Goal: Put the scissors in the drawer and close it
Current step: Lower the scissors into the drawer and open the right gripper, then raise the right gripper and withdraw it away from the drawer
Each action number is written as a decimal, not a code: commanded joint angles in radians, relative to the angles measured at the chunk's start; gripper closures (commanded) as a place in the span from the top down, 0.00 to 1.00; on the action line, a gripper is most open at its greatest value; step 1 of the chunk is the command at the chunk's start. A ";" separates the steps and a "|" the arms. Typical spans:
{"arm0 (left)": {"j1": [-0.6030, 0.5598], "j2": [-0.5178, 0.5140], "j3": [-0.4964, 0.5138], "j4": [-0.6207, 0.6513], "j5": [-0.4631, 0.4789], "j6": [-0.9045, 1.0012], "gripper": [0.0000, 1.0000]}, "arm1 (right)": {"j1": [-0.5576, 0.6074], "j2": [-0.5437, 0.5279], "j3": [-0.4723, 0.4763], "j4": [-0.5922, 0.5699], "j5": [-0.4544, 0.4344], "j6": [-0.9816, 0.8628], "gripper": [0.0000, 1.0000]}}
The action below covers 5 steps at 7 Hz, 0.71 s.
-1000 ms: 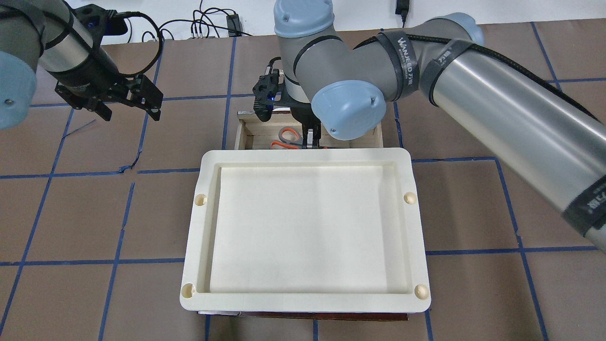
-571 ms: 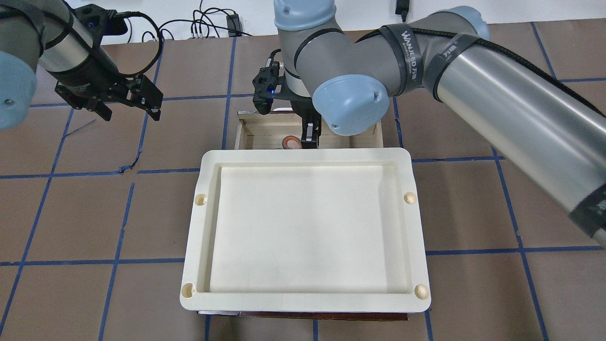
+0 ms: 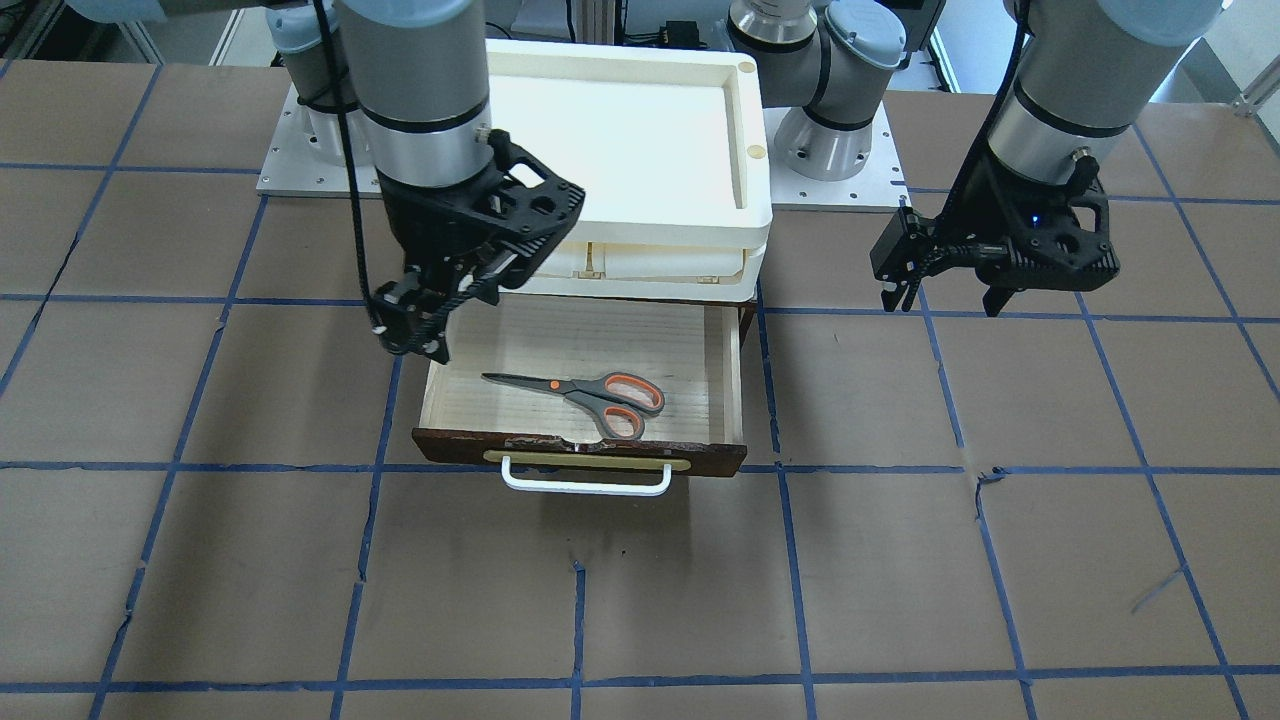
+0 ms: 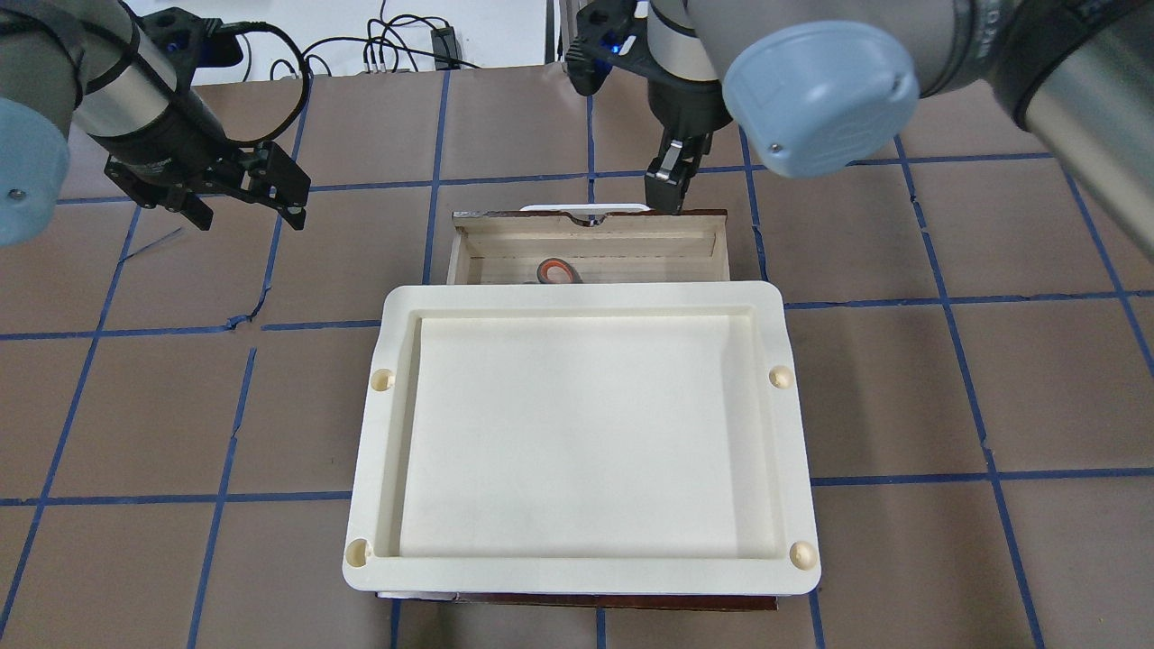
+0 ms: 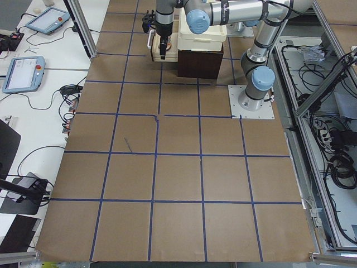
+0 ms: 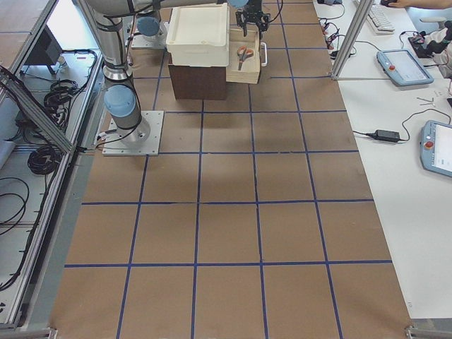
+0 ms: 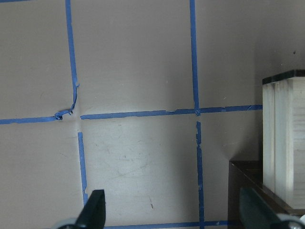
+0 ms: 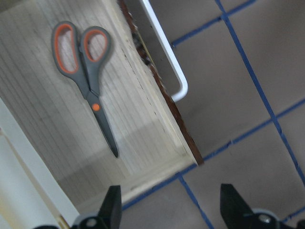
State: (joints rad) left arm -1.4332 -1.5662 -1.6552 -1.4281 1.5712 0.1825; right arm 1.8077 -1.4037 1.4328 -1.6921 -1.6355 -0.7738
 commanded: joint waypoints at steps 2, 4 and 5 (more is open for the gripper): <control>-0.001 -0.001 -0.002 0.000 0.001 0.000 1.00 | -0.195 -0.127 0.040 0.123 -0.009 0.248 0.80; -0.001 0.000 -0.008 0.000 0.000 0.000 1.00 | -0.249 -0.167 0.089 0.129 -0.007 0.349 0.89; -0.001 0.000 -0.008 0.001 0.000 0.002 1.00 | -0.304 -0.170 0.113 0.138 0.003 0.419 0.93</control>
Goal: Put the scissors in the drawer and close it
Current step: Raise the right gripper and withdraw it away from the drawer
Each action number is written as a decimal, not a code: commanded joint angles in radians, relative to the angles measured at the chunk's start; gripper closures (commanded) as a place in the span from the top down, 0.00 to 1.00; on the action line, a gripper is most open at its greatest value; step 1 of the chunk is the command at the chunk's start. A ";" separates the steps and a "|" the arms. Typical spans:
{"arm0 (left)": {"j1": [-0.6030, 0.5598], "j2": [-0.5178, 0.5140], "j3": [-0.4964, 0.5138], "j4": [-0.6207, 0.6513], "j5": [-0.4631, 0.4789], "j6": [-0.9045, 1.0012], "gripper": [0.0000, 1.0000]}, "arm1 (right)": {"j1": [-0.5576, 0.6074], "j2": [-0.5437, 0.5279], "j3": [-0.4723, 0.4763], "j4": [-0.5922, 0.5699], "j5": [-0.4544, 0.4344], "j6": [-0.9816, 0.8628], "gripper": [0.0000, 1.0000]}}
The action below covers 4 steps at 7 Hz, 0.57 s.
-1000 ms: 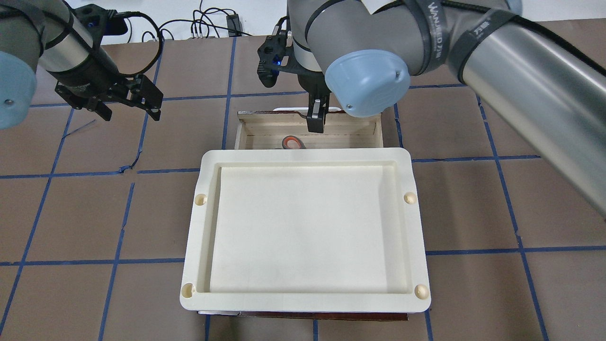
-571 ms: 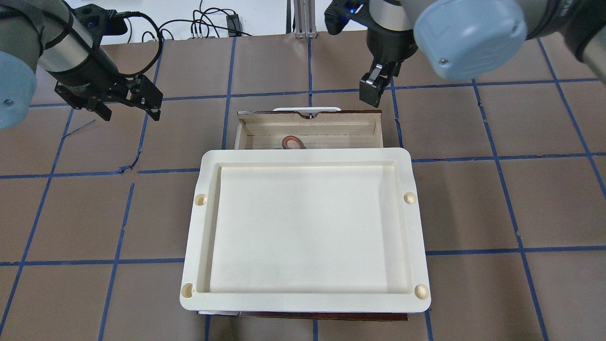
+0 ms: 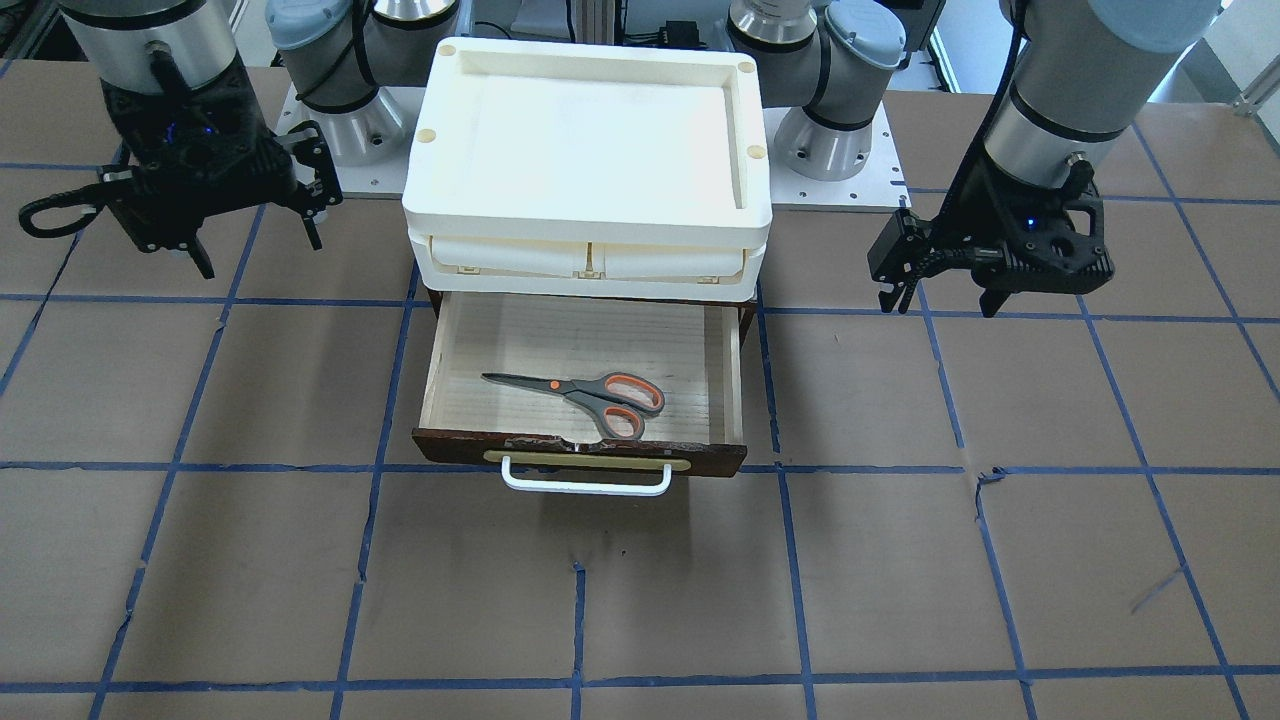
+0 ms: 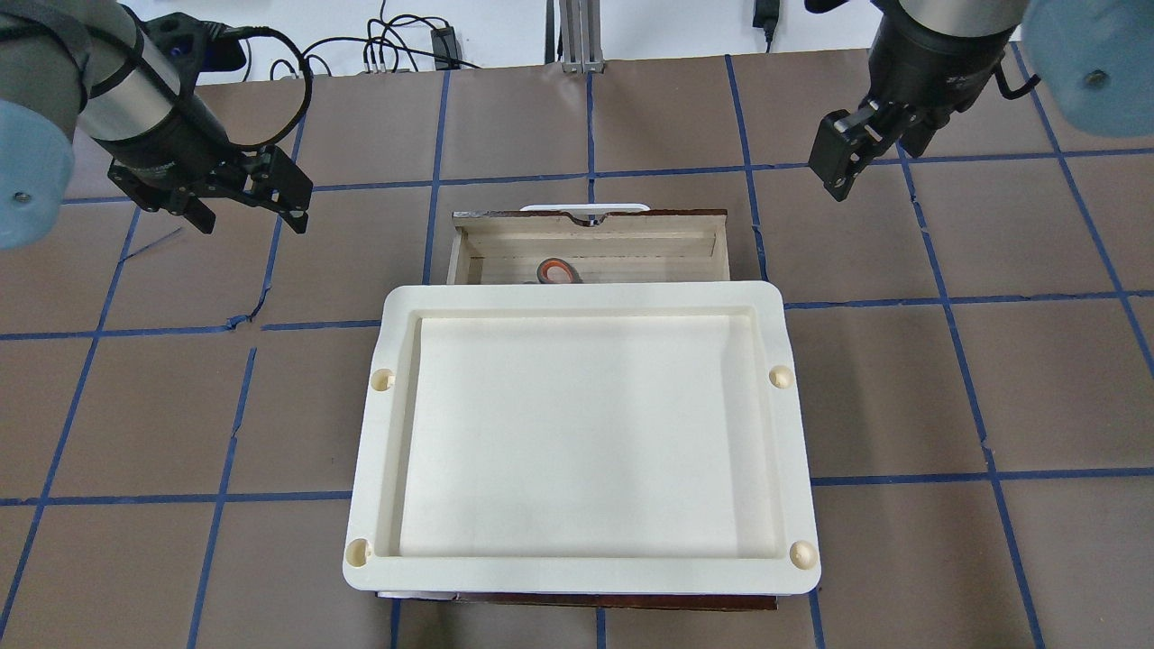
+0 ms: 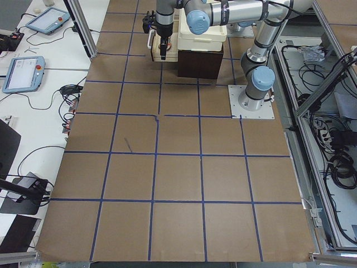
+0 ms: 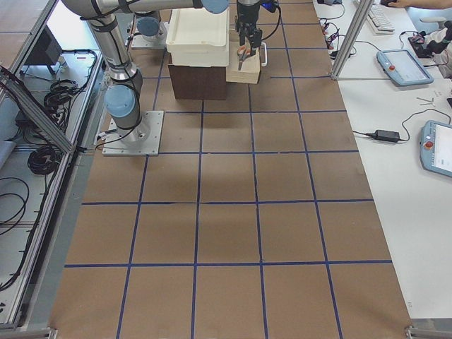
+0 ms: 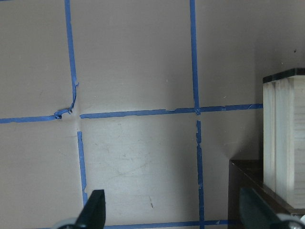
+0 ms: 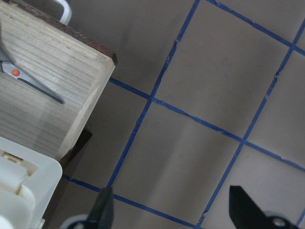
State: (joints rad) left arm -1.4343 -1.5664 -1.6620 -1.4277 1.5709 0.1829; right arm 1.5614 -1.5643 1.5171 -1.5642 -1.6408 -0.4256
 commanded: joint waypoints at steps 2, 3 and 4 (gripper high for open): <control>0.000 0.000 -0.001 0.001 0.000 0.000 1.00 | -0.054 -0.036 0.022 0.049 0.013 0.250 0.96; 0.000 0.000 -0.001 0.001 0.000 0.000 1.00 | -0.040 -0.022 0.009 0.039 0.016 0.318 0.99; 0.000 0.000 -0.001 0.000 0.000 0.000 1.00 | -0.029 0.016 -0.035 0.042 0.018 0.349 0.98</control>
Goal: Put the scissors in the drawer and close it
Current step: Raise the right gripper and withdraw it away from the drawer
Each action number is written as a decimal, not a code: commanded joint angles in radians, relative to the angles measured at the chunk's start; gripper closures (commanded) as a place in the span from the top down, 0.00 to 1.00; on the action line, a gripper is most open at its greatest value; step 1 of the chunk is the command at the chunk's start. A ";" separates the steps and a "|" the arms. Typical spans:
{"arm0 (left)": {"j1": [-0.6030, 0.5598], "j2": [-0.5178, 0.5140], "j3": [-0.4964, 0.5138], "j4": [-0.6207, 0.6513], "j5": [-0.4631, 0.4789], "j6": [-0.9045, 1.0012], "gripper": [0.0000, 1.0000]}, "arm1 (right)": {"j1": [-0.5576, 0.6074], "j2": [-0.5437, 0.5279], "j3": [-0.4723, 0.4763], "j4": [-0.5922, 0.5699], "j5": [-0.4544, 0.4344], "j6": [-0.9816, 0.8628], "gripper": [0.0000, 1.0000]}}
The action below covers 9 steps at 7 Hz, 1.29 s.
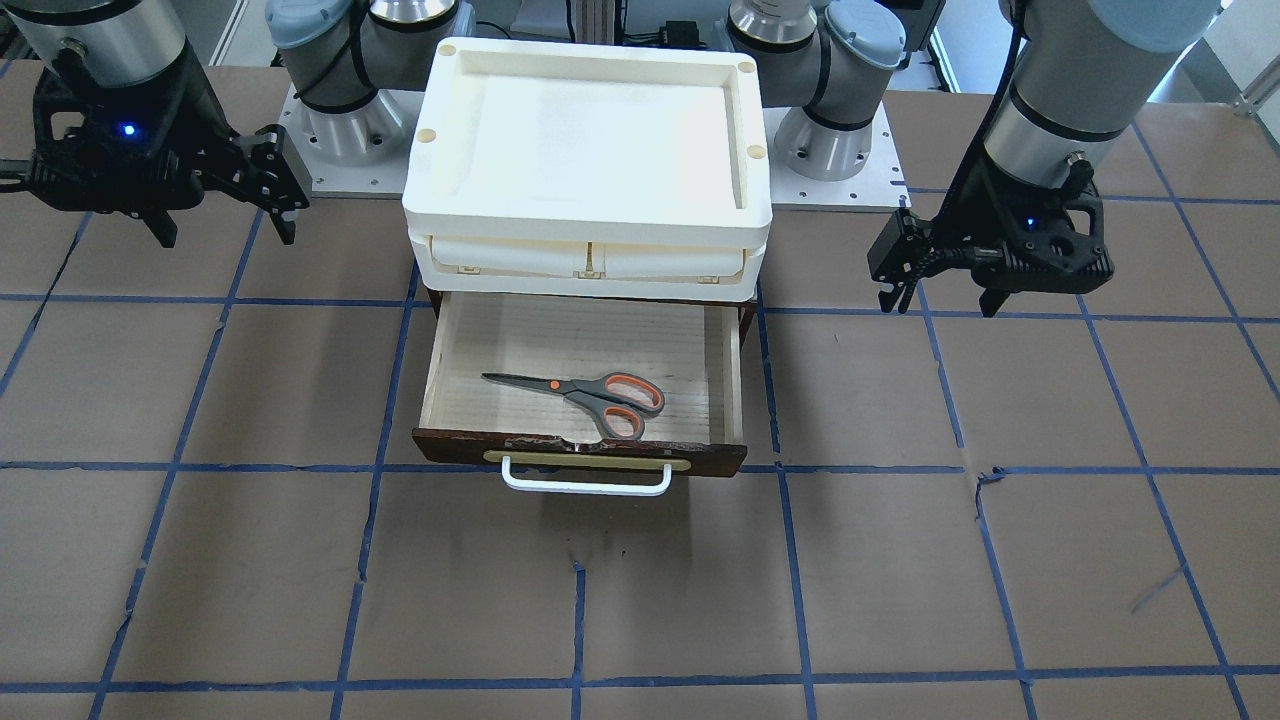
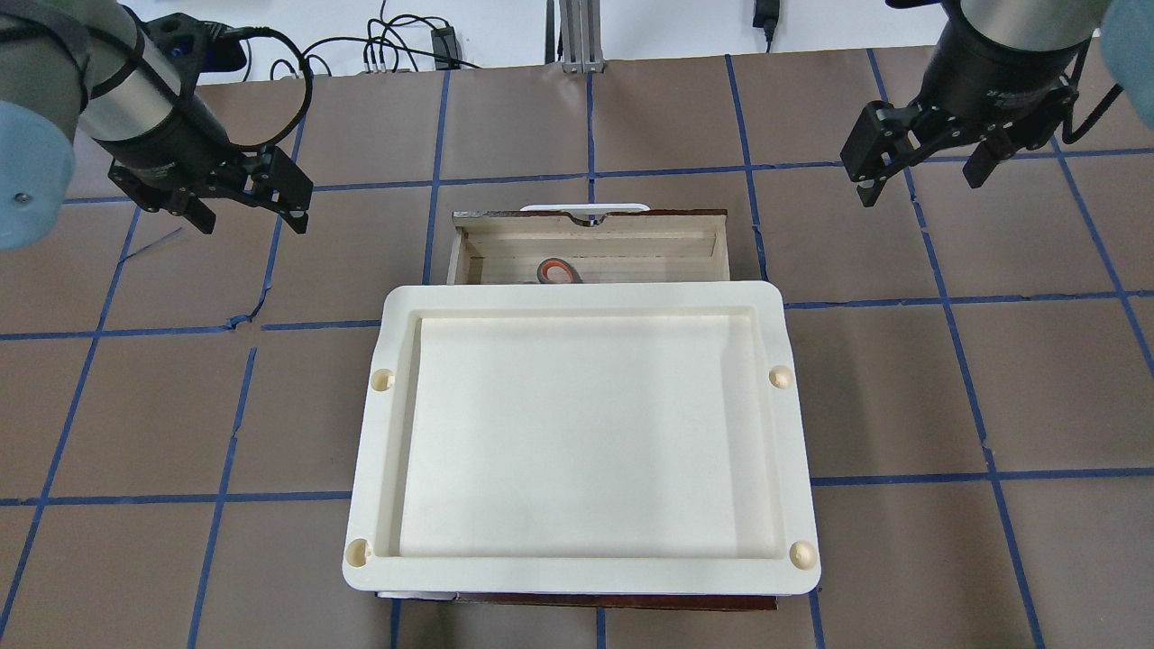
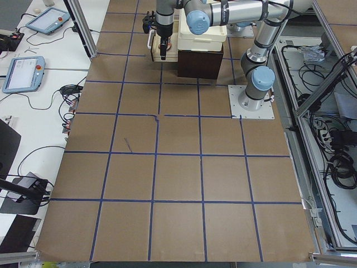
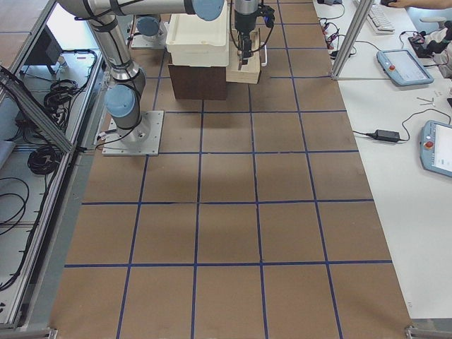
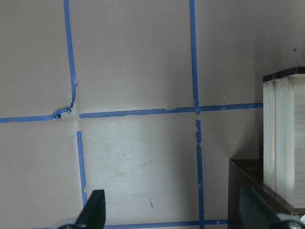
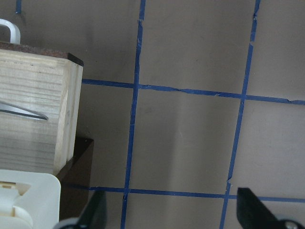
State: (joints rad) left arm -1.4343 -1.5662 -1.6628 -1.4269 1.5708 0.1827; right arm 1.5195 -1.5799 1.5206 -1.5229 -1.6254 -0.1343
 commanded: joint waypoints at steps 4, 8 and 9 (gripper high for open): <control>0.000 -0.009 0.003 0.014 -0.002 0.003 1.00 | 0.116 0.075 -0.079 0.007 0.021 0.240 0.98; 0.003 -0.057 0.043 0.020 0.029 -0.012 1.00 | 0.102 0.067 -0.066 0.010 0.016 0.234 1.00; 0.003 -0.090 0.070 0.049 0.052 -0.031 1.00 | 0.097 0.067 -0.063 0.010 0.018 0.234 1.00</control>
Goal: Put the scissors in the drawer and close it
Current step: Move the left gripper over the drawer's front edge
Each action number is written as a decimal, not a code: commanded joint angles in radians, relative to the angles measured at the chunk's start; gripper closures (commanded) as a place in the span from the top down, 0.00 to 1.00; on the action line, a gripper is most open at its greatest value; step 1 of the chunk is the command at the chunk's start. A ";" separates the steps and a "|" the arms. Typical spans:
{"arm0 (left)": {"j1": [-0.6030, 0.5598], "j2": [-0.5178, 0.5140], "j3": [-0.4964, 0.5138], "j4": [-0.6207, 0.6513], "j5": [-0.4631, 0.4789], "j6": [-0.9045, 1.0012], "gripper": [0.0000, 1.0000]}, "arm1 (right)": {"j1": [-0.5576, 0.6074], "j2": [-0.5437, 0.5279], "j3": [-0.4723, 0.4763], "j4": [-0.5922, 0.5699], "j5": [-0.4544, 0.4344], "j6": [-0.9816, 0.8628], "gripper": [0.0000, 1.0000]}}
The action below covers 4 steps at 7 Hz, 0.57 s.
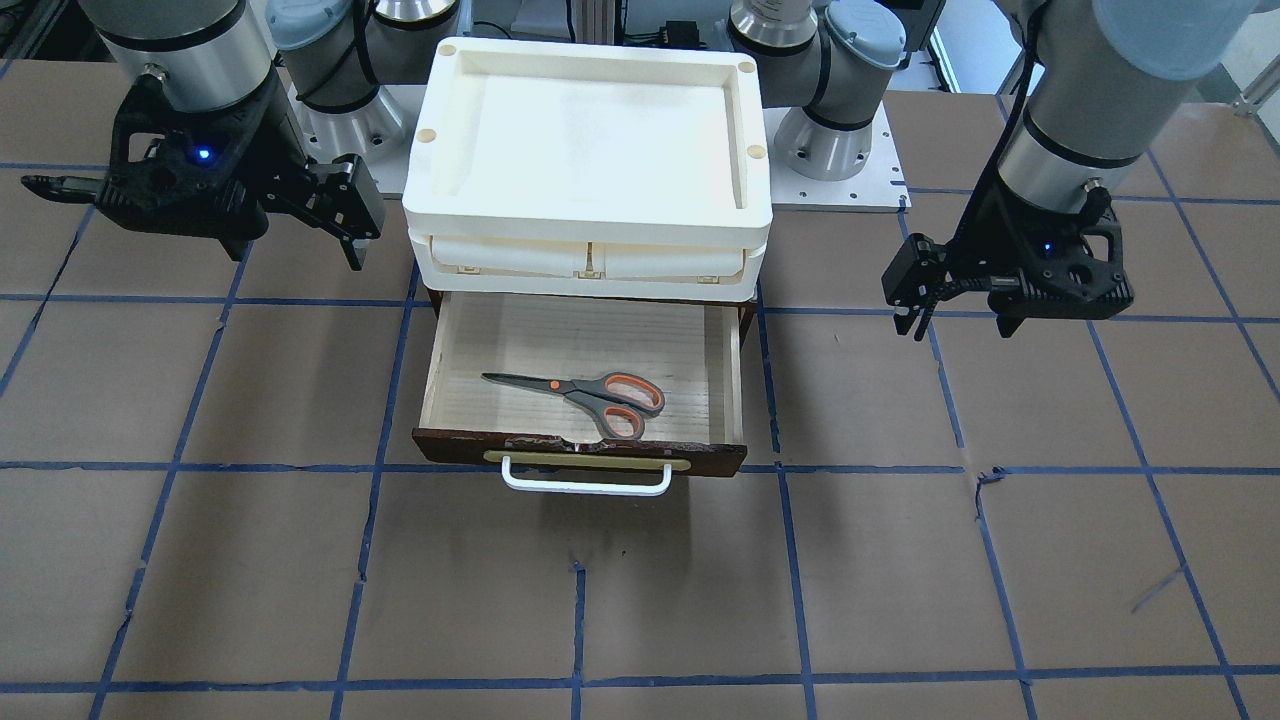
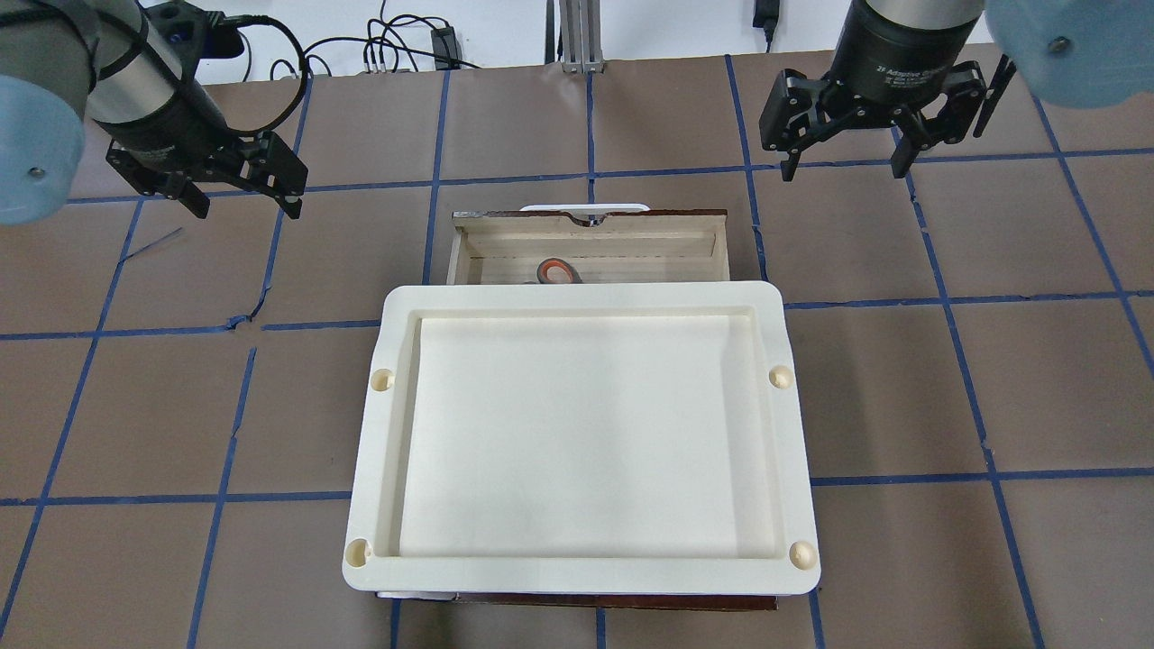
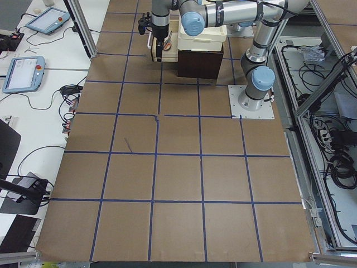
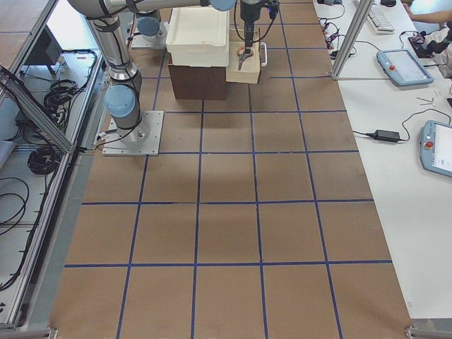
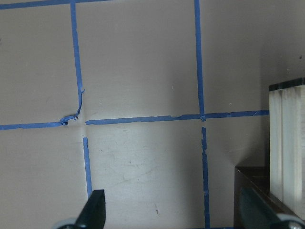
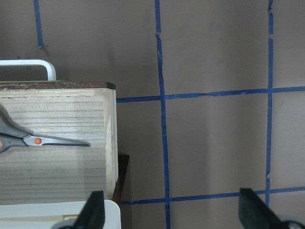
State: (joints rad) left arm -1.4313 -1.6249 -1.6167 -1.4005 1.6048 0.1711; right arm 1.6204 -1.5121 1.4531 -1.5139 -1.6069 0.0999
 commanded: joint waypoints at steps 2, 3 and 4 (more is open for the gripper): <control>-0.009 -0.081 0.101 0.064 -0.035 -0.024 1.00 | 0.007 -0.003 0.013 0.001 -0.004 0.000 1.00; -0.017 -0.125 0.115 0.110 -0.096 -0.033 1.00 | 0.007 -0.004 0.016 -0.005 -0.004 -0.002 1.00; -0.052 -0.180 0.116 0.206 -0.129 -0.091 1.00 | -0.005 -0.004 0.018 -0.003 0.001 0.004 1.00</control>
State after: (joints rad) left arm -1.4527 -1.7438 -1.5116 -1.2851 1.5258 0.1281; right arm 1.6237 -1.5151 1.4683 -1.5161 -1.6095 0.1000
